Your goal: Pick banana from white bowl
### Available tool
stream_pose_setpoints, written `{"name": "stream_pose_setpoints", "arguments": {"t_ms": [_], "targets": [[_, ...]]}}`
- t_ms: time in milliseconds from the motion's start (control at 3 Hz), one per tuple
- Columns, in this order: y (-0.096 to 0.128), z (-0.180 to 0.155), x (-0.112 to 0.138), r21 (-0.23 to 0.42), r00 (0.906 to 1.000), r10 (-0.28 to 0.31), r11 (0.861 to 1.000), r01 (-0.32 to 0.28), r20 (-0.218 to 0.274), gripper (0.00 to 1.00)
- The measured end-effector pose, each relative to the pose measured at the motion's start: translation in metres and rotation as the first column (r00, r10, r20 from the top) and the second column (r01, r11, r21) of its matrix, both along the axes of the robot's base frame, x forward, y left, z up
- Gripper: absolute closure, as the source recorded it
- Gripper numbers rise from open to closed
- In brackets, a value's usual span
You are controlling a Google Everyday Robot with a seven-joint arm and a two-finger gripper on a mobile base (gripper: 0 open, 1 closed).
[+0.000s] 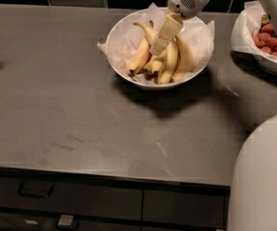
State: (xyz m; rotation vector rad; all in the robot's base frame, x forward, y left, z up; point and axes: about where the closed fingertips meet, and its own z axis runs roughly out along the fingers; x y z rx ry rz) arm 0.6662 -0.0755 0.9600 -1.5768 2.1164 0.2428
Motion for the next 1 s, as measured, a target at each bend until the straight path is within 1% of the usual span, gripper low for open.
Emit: {"name": "stream_pose_setpoints", "arguments": {"t_ms": [333, 1000], "targets": [[0.0013, -0.0016, 0.0001, 0.004, 0.9995, 0.011, 1.0, -0.011, -0.03, 0.15], [0.0035, -0.0008, 0.002, 0.068, 0.9974, 0.059, 0.996, -0.056, -0.042, 0.14]]}}
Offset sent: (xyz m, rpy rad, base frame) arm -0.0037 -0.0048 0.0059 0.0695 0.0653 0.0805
